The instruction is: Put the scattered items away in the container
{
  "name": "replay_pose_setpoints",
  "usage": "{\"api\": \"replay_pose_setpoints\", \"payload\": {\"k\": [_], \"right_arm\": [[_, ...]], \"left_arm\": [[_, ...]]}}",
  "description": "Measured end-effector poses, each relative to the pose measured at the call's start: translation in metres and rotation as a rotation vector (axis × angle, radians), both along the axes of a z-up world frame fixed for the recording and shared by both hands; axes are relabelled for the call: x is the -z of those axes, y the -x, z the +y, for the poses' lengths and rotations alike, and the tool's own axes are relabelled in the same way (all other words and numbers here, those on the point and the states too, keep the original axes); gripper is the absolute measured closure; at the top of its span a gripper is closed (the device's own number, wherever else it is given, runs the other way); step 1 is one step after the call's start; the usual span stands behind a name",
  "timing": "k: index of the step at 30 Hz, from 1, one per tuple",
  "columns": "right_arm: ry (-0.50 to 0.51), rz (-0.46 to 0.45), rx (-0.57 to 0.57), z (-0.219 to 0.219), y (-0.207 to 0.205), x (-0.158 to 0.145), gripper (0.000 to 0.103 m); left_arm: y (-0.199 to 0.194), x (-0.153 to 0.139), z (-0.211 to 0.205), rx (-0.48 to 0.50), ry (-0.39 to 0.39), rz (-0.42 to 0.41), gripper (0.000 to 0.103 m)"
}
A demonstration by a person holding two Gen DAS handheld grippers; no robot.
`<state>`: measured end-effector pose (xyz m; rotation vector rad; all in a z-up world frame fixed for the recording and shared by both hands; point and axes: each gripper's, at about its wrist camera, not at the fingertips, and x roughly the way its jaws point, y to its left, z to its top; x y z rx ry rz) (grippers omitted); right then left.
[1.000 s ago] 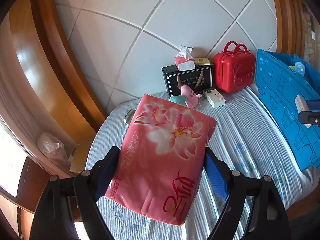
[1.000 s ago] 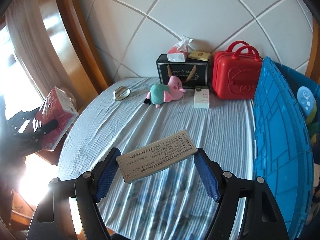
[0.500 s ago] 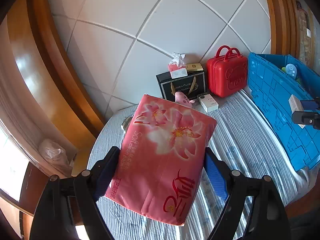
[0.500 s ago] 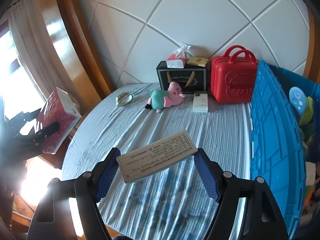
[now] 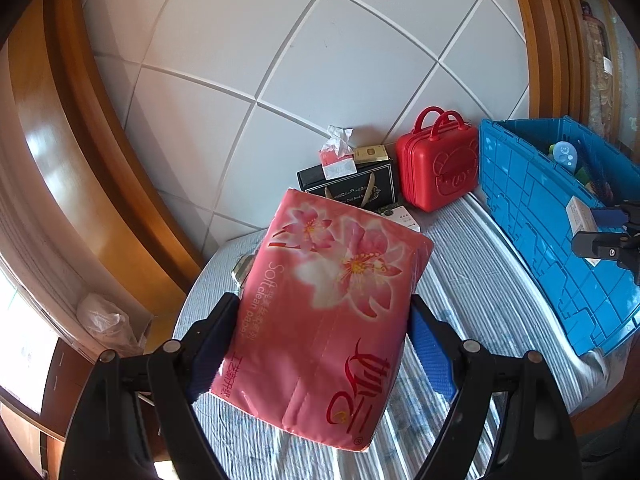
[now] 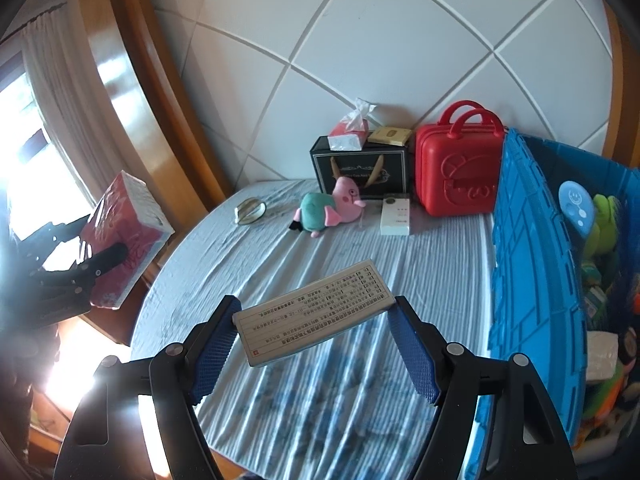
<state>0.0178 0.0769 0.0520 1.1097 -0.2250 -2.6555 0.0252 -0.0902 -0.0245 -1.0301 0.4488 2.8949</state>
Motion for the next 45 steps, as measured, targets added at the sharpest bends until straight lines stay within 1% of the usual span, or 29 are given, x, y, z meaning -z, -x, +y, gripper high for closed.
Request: {"api": "replay_pose_setpoints", "payload": {"k": [4,10,16,26,38,45], "right_arm": [[0.004,0.008,0.007,0.017,-0.002,-0.006,0.027],[0.010,0.027,0.020,0.045,-0.005,-0.016,0.027],[0.012,0.039,0.027,0.071,-0.009,-0.022,0.027],[0.020,0.054,0.052,0.110,-0.019,-0.024,0.027],[0.029,0.072,0.116,0.160,-0.027,-0.029,0.027],[0.030,0.079,0.158,0.189,-0.031,-0.030,0.027]], "left_arm": [[0.002,-0.002,0.019,0.015,-0.003,0.001,0.020],[0.006,-0.006,0.046,0.032,-0.033,-0.002,0.020],[0.012,-0.009,0.078,0.054,-0.031,0.007,0.020],[0.027,-0.018,0.127,0.103,-0.028,0.020,0.020],[0.046,-0.028,0.183,0.182,-0.031,0.035,0.020],[0.057,-0.029,0.214,0.222,-0.029,0.029,0.021]]}}
